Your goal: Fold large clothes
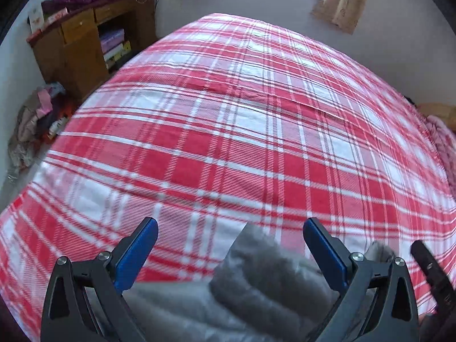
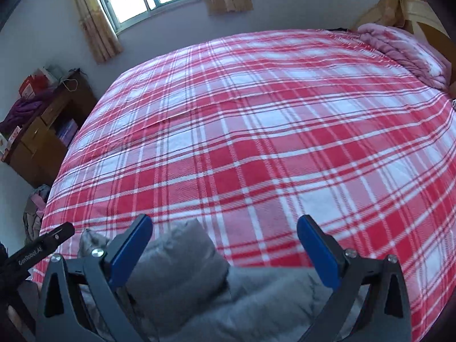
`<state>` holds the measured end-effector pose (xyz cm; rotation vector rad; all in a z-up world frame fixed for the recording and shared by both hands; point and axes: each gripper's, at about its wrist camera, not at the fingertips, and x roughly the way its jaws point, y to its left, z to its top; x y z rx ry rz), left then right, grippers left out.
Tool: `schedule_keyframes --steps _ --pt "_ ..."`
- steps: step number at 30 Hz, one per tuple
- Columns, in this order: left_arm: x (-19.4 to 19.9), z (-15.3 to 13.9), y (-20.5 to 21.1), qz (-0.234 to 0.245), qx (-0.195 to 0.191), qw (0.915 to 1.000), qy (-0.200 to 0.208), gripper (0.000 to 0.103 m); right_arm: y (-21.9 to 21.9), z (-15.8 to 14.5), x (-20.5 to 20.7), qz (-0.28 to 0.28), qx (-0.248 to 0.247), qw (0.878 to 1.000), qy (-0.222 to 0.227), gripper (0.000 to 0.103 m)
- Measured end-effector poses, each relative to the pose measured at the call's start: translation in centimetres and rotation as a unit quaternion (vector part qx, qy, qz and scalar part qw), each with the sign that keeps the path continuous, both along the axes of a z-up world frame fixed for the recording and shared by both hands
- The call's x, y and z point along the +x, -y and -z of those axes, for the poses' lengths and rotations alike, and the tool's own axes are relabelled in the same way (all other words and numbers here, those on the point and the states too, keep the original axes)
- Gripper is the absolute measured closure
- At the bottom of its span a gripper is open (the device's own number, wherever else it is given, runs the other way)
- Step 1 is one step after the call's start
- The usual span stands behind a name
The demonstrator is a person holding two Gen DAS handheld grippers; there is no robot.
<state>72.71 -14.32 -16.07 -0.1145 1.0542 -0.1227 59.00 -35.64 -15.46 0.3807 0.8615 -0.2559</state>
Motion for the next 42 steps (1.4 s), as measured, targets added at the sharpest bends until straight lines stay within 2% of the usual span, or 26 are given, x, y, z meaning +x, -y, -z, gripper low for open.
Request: schedule_keyframes --steps 4,5,6,7,8,9,10,11,14,17,22,24,30,36,39,42 --pt "0.5 1.7 1.1 0.02 0.001 0.9998 -0.004 0.001 -0.1 1.3 1.1 -0.015 0.022 1.0 -0.007 0.0" --pt "0.3 2.3 1.5 0.032 0.005 0.9994 -0.005 0.005 -0.2 1.7 1.3 -0.023 0.027 0.999 -0.009 0.001" --pt "-0.1 2.6 1.8 0.047 0.005 0.9988 -0.005 0.032 -0.5 2.1 1.4 -0.035 0.033 0.999 -0.011 0.003" --pt "-0.5 3.0 2.2 0.073 0.0 0.9973 -0.012 0.053 -0.8 2.4 1.4 -0.047 0.034 0.998 -0.014 0.011" --pt "-0.8 3.3 2.3 0.091 -0.007 0.9955 -0.023 0.085 -1.2 2.7 1.4 -0.064 0.033 0.997 -0.02 0.02" --pt "-1.4 3.0 2.1 0.096 -0.006 0.9952 -0.021 0.087 -1.9 3.1 1.2 -0.089 0.027 0.995 -0.033 0.045" --pt "-2.3 2.1 1.9 0.098 0.0 0.9952 0.0 0.09 -2.4 3.2 1.1 -0.106 0.018 0.993 -0.041 0.074" --pt "-2.9 1.4 1.6 0.104 0.003 0.9944 0.016 0.091 -2.7 3.2 0.8 -0.118 0.009 0.992 -0.046 0.084" --pt "-5.4 -1.3 0.5 0.118 0.002 0.9913 0.057 0.093 -3.1 2.0 -1.2 -0.134 -0.021 0.99 -0.032 0.09" --pt "-8.2 -3.5 -0.9 0.129 -0.004 0.9875 0.09 0.094 -2.6 0.7 -3.8 -0.14 -0.043 0.989 -0.014 0.093" --pt "-12.1 -4.5 -2.0 0.145 0.0 0.9808 0.13 0.095 -2.4 -0.4 -6.8 -0.151 -0.061 0.987 0.005 0.095" --pt "-13.4 -4.0 -2.0 0.152 0.013 0.9775 0.146 0.096 -2.6 -0.8 -8.1 -0.153 -0.077 0.985 0.015 0.096" --pt "-14.8 -1.5 -2.0 0.16 0.049 0.9741 0.153 0.096 -2.8 -0.3 -10.2 -0.154 -0.105 0.982 0.029 0.097" --pt "-14.7 3.4 -3.4 0.145 0.069 0.98 0.117 0.096 -2.5 2.7 -12.1 -0.157 -0.109 0.981 0.025 0.098" --pt "-15.4 4.4 -3.1 0.149 0.084 0.9773 0.125 0.096 -2.5 5.0 -12.4 -0.158 -0.106 0.982 0.004 0.098" --pt "-15.7 4.5 -2.6 0.15 0.105 0.9744 0.13 0.096 -2.6 5.8 -12.3 -0.158 -0.112 0.981 -0.002 0.099"
